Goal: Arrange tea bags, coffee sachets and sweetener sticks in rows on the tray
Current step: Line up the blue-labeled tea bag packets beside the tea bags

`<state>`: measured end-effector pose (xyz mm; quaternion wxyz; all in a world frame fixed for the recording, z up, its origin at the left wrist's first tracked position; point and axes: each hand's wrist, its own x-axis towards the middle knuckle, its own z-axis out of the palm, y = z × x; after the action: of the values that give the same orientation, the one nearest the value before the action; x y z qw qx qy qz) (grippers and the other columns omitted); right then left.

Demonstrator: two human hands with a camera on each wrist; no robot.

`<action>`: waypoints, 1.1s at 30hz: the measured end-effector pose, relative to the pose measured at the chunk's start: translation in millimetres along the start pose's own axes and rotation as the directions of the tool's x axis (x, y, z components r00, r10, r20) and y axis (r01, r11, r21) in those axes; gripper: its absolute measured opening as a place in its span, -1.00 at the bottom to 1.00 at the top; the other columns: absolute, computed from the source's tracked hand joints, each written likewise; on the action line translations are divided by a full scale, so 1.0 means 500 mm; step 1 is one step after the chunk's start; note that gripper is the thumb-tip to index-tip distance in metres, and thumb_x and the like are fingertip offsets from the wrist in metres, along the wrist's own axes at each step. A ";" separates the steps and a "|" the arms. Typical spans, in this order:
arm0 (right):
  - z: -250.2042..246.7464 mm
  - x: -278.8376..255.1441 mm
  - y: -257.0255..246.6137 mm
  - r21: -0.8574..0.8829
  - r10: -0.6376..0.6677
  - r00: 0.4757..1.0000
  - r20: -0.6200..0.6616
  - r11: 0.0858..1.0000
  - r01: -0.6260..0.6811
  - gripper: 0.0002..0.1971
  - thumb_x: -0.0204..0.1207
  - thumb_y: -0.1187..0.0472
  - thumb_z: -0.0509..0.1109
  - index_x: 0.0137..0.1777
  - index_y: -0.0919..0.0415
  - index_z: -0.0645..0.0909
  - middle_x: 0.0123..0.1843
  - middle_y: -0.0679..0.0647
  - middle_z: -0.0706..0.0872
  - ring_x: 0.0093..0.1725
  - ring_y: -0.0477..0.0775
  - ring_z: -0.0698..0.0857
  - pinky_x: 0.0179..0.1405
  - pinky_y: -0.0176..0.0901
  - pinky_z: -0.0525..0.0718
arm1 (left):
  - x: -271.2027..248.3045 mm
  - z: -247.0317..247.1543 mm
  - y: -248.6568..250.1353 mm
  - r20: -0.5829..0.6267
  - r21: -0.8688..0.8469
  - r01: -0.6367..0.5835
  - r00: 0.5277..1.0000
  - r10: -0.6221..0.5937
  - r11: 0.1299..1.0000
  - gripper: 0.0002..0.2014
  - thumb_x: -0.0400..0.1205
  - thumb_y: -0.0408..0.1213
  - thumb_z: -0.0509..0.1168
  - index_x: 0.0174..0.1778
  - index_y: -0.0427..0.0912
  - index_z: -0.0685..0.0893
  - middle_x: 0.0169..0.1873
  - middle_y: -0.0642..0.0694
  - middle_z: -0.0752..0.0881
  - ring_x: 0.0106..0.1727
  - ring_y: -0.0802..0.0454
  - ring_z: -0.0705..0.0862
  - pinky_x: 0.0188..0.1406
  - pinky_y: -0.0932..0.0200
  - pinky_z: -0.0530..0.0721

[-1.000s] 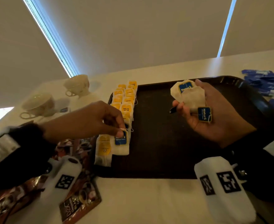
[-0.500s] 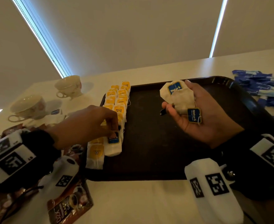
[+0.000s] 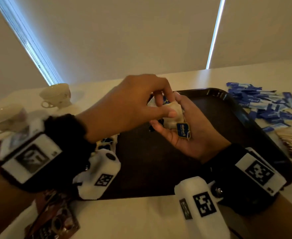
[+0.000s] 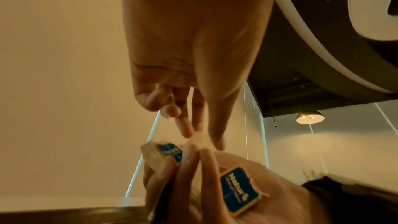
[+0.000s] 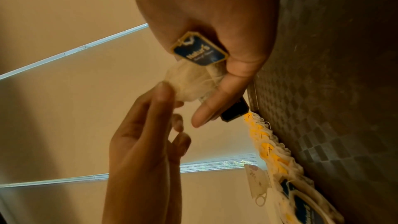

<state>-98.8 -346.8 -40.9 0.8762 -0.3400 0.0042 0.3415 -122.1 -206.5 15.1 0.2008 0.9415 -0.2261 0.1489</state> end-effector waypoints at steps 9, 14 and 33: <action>-0.015 0.005 -0.014 -0.093 -0.109 0.961 -0.255 0.992 0.088 -0.72 0.52 0.01 0.37 0.11 0.17 0.64 -0.15 0.08 0.69 -0.25 -0.07 0.63 -0.53 -0.32 0.64 | -0.005 -0.058 -0.013 0.082 -0.372 0.174 0.985 -0.155 0.911 -0.84 0.47 -0.16 0.42 -0.17 -0.18 0.69 -0.23 -0.05 0.78 -0.28 0.17 0.73 -0.40 0.33 0.70; -0.018 0.005 -0.028 -0.170 -0.227 0.900 -0.372 0.970 0.175 -0.87 0.48 0.30 0.28 -0.30 0.22 0.51 -0.34 0.08 0.58 -0.36 -0.06 0.58 -0.49 -0.32 0.69 | -0.027 -0.081 -0.039 -0.001 -0.461 0.223 0.968 -0.251 0.859 -0.82 0.42 -0.23 0.42 -0.15 -0.24 0.72 -0.34 -0.07 0.80 -0.41 0.12 0.74 -0.53 0.29 0.67; 0.010 -0.019 -0.026 -0.783 -0.413 0.908 0.062 0.545 0.301 -0.72 0.33 0.02 0.36 0.02 0.01 0.74 -0.29 0.05 0.72 -0.45 -0.17 0.61 -0.39 -0.31 0.60 | -0.028 -0.069 -0.066 -0.067 -0.463 0.197 0.964 -0.256 0.864 -0.79 0.41 0.00 0.30 -0.25 -0.03 0.74 -0.28 0.02 0.74 -0.44 0.27 0.64 -0.49 0.41 0.61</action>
<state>-99.1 -356.4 -27.1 0.6907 -0.6989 -0.1561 0.1004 -124.4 -158.9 29.5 0.4444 0.8774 -0.1291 0.1266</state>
